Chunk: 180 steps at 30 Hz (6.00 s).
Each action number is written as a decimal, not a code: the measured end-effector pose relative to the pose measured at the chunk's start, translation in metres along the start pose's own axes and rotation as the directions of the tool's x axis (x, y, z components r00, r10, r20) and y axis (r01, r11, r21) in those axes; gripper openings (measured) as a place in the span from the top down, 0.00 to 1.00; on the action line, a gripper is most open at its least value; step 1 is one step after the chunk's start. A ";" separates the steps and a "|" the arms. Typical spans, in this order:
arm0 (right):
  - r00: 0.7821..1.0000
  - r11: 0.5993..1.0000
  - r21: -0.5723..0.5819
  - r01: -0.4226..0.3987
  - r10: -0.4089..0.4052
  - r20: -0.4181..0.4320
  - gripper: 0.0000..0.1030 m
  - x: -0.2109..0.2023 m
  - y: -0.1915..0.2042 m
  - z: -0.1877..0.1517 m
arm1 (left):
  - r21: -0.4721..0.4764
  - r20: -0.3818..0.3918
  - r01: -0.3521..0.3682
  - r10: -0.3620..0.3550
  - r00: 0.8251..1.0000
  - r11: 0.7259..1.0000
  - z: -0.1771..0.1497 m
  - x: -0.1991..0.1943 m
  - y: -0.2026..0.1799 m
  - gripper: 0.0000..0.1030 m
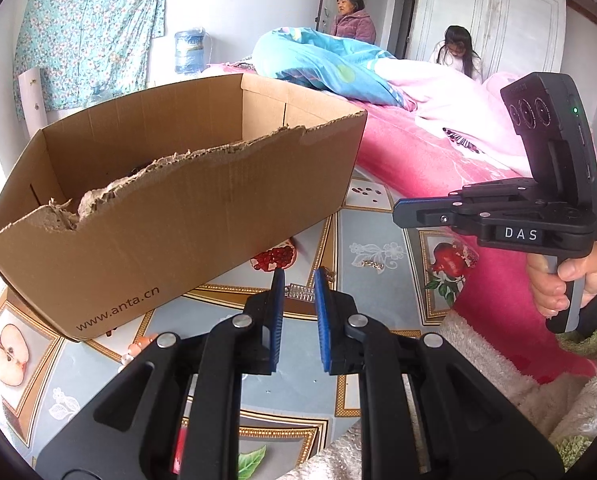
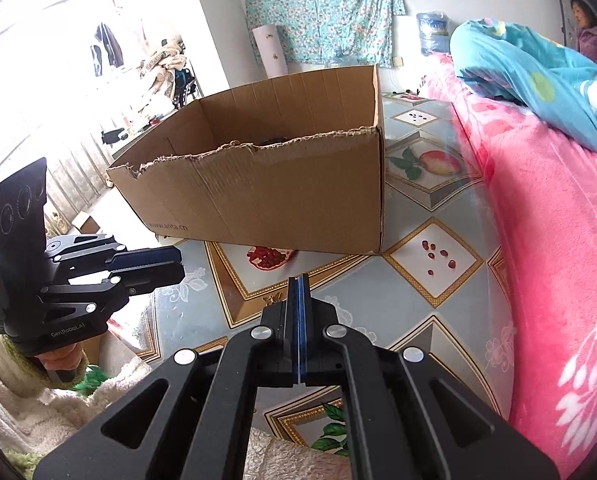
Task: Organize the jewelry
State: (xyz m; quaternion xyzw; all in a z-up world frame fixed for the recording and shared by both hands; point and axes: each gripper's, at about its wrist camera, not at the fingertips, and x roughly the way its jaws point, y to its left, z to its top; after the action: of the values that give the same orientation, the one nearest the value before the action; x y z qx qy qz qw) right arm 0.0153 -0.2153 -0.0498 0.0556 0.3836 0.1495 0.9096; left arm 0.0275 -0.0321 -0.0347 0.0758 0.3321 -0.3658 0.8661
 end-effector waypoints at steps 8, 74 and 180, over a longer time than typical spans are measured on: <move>0.980 0.996 -0.053 0.079 -0.087 -0.181 0.83 0.040 0.001 -0.010 | -0.006 -0.002 -0.017 0.016 1.000 1.000 -0.006 -0.009 -0.003 0.86; 0.983 0.989 -0.148 -0.021 -0.007 -0.185 0.87 0.079 -0.020 0.205 | -0.269 -0.212 -0.079 0.021 0.977 0.960 0.157 0.086 0.079 0.77; 0.984 0.989 -0.074 0.128 -0.136 -0.118 0.66 0.071 0.044 -0.002 | -0.295 -0.150 -0.109 0.067 0.986 0.949 -0.036 0.019 0.036 0.71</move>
State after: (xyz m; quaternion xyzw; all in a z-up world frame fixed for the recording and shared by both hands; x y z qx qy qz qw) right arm 0.0502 -0.1515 -0.0901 -0.0091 0.4365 0.1045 0.8936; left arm 0.0433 -0.0035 -0.0789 -0.0176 0.4395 -0.2654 0.8580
